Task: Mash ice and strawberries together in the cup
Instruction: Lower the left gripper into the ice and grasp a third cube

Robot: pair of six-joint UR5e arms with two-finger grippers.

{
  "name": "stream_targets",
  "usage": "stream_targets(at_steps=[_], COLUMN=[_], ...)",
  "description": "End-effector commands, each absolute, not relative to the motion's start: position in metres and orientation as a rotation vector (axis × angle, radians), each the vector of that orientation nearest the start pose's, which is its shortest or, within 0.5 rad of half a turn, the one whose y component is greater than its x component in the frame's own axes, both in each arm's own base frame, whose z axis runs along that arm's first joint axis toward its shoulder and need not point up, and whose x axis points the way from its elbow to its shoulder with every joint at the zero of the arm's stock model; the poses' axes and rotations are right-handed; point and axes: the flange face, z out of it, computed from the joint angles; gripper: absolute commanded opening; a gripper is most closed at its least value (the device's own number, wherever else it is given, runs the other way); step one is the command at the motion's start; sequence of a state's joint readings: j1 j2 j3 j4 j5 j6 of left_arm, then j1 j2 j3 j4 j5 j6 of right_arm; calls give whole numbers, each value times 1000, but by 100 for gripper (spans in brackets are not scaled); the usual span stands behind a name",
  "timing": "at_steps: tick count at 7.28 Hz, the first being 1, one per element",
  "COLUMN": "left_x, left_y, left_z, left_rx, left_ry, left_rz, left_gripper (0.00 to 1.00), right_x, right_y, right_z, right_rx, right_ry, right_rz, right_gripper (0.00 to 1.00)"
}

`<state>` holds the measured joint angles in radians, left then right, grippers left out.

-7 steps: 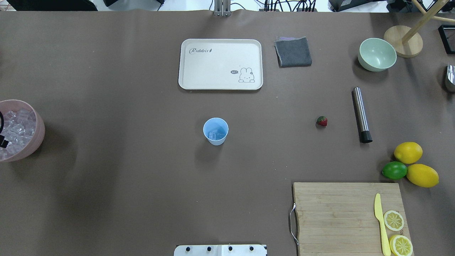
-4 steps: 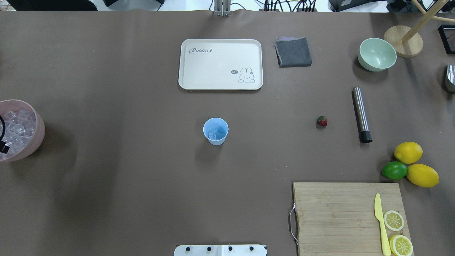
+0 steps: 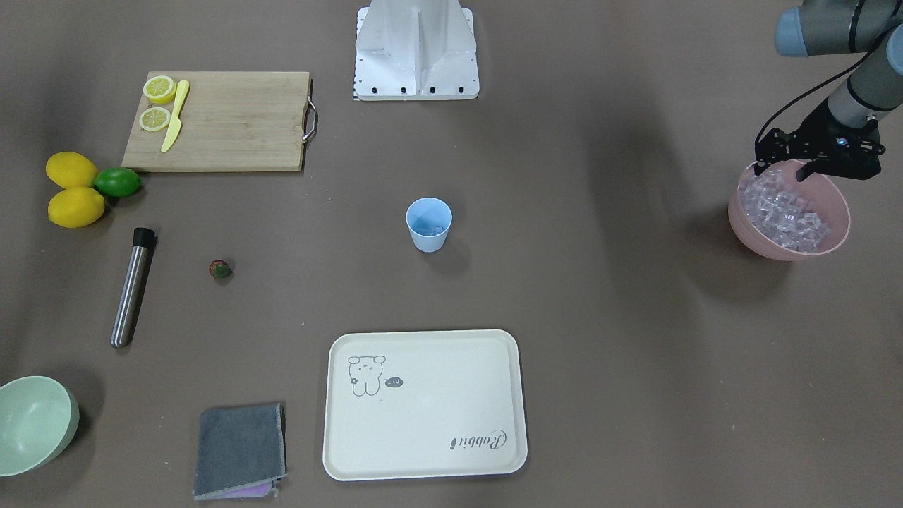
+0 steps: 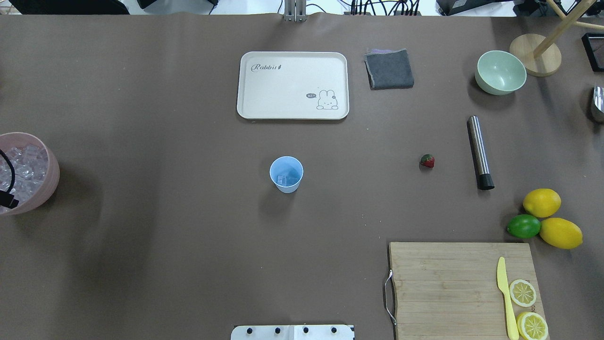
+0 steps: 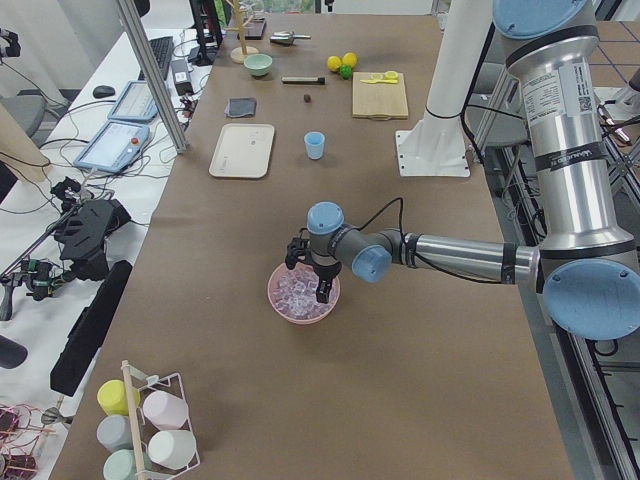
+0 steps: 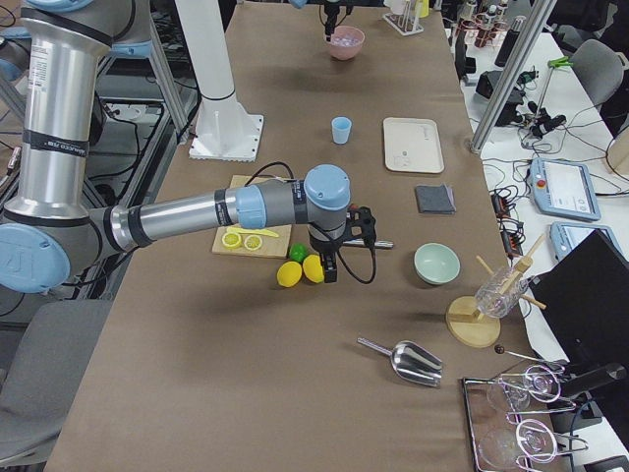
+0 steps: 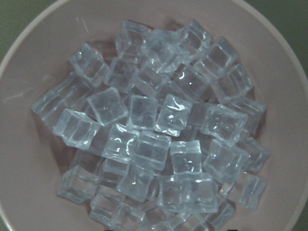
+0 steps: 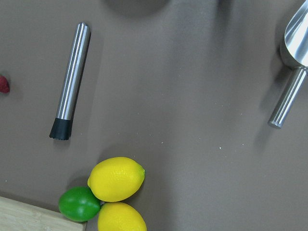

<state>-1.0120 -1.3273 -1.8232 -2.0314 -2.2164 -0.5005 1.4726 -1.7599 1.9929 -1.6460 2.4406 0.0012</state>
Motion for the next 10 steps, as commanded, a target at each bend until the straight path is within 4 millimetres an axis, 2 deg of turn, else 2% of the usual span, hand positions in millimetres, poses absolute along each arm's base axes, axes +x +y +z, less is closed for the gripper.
stream_targets(at_steps=[1, 2, 3, 4, 5, 8, 9, 10], left_x=[158, 158, 158, 158, 158, 159, 158, 158], left_y=[-388, -388, -388, -388, -388, -389, -389, -389], left_z=[611, 612, 612, 613, 613, 615, 615, 615], left_rx=[67, 66, 66, 63, 63, 60, 60, 60], left_ry=[764, 763, 763, 762, 762, 758, 758, 760], left_rz=[248, 248, 248, 247, 247, 245, 245, 244], left_gripper=[82, 82, 77, 65, 59, 55, 39, 4], right_x=[20, 21, 22, 24, 26, 28, 28, 28], right_y=[-413, -413, -413, -413, -411, -408, -409, -408], right_z=[538, 537, 535, 533, 531, 526, 527, 528], right_rx=[107, 110, 114, 120, 126, 135, 134, 132], right_ry=[-874, -876, -874, -875, -874, -875, -875, -875], right_rz=[-153, -151, -150, -147, -146, -142, -141, -141], right_gripper=[100, 100, 100, 100, 100, 100, 100, 100])
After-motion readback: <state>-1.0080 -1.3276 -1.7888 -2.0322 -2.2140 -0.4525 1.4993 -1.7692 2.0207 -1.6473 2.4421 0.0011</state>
